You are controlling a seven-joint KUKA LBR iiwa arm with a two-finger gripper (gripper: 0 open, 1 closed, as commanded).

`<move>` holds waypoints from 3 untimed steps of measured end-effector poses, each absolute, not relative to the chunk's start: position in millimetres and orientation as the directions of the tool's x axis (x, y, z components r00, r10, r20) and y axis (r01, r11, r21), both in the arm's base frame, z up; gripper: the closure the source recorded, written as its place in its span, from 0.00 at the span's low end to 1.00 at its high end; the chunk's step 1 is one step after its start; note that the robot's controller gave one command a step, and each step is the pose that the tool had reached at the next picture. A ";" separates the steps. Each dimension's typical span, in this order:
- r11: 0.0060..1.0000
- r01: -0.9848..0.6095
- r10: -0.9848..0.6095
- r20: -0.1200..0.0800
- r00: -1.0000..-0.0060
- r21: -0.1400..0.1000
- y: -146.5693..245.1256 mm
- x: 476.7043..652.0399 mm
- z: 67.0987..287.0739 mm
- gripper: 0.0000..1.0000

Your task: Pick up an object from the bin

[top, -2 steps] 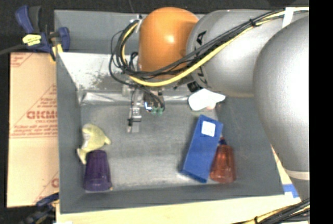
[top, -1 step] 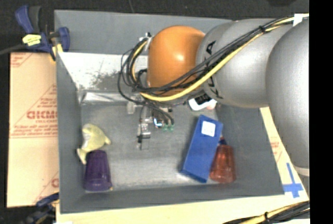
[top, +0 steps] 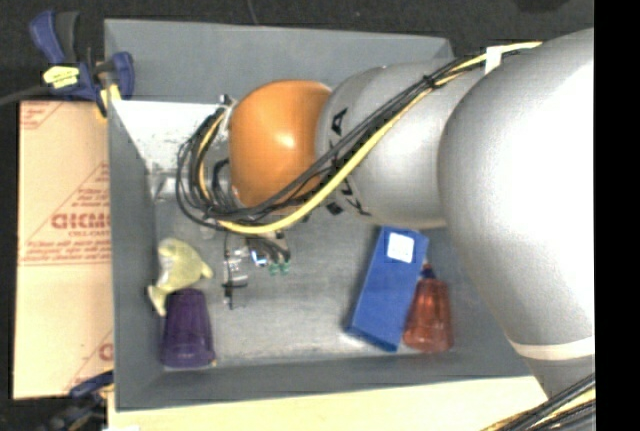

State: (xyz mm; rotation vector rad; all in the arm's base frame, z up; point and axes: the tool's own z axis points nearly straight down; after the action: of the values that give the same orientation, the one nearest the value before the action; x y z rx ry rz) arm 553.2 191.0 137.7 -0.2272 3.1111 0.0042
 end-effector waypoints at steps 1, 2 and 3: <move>0.969 -0.248 -0.248 -0.026 -0.968 -0.002 134.5 606.1 175.2 0.00; 0.987 -0.163 -0.163 -0.021 -0.986 0.003 180.0 576.6 131.7 0.00; 0.966 -0.260 -0.260 -0.024 -0.965 0.002 172.4 560.5 126.4 0.00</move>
Offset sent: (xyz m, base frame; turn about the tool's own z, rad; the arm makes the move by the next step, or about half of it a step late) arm -0.0061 0.0412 -0.0414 0.0396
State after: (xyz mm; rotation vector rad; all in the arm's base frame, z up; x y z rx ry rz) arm 560.5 172.4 126.4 -0.4091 3.0906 0.0075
